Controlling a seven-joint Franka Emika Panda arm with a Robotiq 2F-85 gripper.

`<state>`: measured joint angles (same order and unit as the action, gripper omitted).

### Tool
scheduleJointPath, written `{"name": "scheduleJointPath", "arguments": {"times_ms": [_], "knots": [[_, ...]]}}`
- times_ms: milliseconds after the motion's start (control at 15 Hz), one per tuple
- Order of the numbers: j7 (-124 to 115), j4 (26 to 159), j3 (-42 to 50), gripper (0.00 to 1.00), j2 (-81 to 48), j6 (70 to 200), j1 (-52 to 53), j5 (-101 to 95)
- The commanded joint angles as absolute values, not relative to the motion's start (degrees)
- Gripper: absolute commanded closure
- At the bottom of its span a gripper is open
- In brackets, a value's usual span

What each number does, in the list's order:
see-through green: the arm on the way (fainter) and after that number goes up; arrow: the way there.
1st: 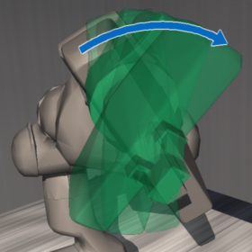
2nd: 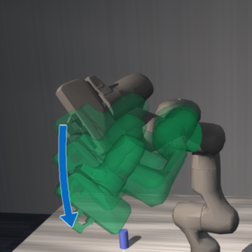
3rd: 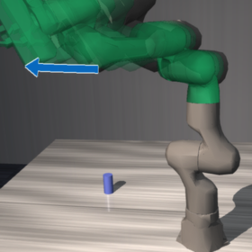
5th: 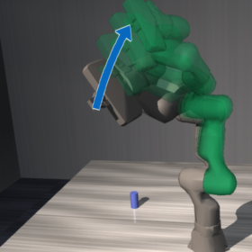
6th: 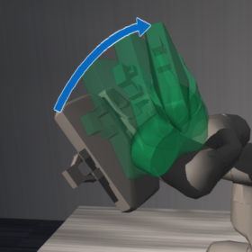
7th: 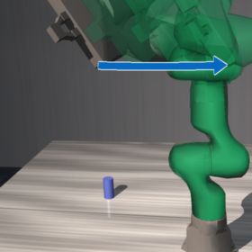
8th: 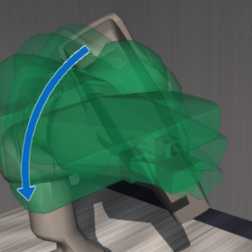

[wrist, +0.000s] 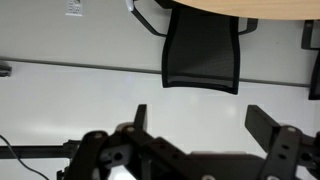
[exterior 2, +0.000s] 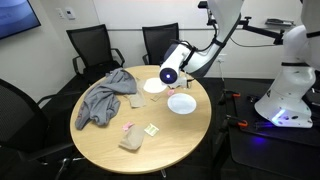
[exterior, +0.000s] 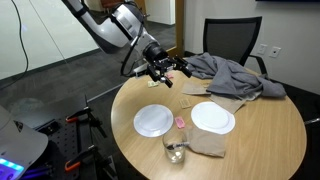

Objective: Put the marker in the cup

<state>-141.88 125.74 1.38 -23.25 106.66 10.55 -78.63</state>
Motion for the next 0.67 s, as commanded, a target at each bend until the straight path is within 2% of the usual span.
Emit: {"name": "scheduleJointPath", "arguments": {"times_ms": [0,600], "knots": [[-140.11,128.01,-1.67,0.00,-19.10,106.28,8.47,-79.91],[-139.90,127.07,-3.49,0.00,-19.77,106.21,8.00,-78.88]]}}
